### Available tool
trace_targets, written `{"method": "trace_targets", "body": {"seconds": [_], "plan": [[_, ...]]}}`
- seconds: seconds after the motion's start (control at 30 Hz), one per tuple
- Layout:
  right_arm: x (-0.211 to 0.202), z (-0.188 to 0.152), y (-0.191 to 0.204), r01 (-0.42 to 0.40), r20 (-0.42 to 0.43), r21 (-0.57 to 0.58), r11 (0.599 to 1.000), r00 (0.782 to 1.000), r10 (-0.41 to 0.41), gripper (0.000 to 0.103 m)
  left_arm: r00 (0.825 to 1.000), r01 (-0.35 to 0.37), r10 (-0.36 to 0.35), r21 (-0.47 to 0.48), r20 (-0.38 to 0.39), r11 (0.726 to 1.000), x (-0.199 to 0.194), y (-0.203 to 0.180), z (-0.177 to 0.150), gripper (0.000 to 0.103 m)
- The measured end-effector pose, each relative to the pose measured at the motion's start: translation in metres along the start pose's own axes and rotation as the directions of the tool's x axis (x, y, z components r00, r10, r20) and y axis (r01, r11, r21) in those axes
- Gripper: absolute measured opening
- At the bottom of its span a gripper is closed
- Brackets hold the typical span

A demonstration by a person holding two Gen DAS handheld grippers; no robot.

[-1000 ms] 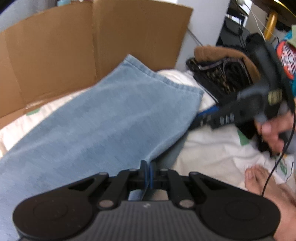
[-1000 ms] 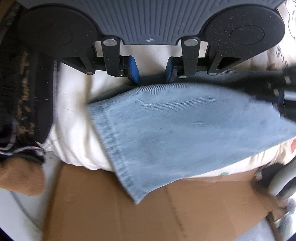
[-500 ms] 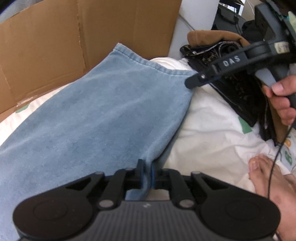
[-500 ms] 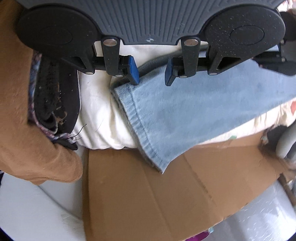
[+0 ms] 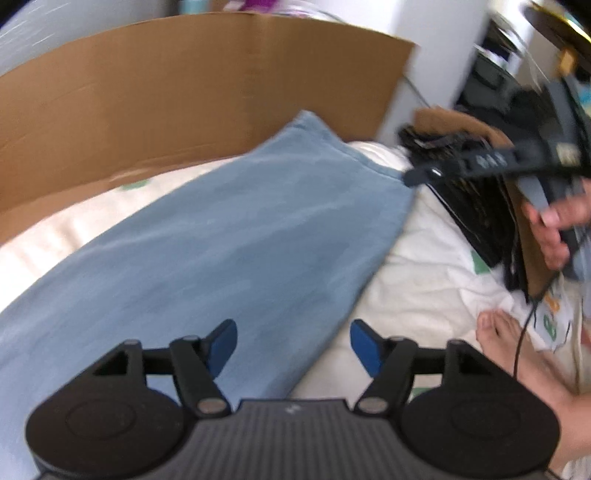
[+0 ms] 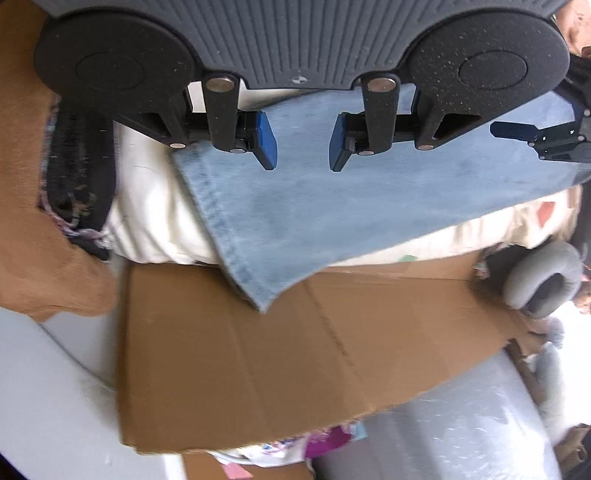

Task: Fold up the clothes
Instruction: 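Open the left tool and move both tools to the jeans edge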

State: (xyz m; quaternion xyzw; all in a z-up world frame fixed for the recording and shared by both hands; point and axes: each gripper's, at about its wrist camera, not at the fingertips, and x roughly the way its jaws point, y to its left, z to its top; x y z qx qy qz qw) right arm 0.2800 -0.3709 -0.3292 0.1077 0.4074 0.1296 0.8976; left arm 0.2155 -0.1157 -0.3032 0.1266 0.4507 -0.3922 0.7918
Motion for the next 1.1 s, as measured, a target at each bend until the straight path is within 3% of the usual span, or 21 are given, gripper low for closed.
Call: {"method": "trace_targets", "body": {"seconds": [0.07, 0.27, 0.4, 0.57, 0.87, 1.1], "plan": [[-0.002, -0.001, 0.01, -0.027, 0.002, -0.012, 1.0, 1.0, 0.027, 0.06, 1.0, -0.03, 0.03, -0.045, -0.007, 0.999, -0.016, 0.011, -0.004, 0.082], [-0.005, -0.002, 0.045, -0.116, -0.013, -0.081, 0.99, 0.993, 0.115, 0.082, 0.993, -0.113, 0.112, -0.042, -0.029, 0.993, -0.064, 0.026, -0.023, 0.092], [-0.012, -0.003, 0.067, -0.17, -0.017, -0.122, 0.978, 0.985, 0.169, 0.085, 0.982, -0.186, 0.187, -0.086, 0.005, 0.979, -0.088, 0.035, -0.04, 0.092], [-0.012, -0.008, 0.088, -0.205, -0.054, -0.157, 0.966, 0.978, 0.199, 0.086, 0.969, -0.249, 0.248, -0.116, -0.021, 0.962, -0.106, 0.042, -0.066, 0.092], [-0.006, -0.024, 0.118, -0.277, -0.153, -0.198, 0.94, 0.956, 0.25, 0.086, 0.96, -0.28, 0.273, -0.172, -0.06, 0.945, -0.118, 0.062, -0.112, 0.092], [0.005, -0.042, 0.139, -0.298, -0.243, -0.231, 0.926, 0.939, 0.241, 0.086, 0.945, -0.328, 0.316, -0.209, -0.088, 0.921, -0.093, 0.075, -0.129, 0.092]]}}
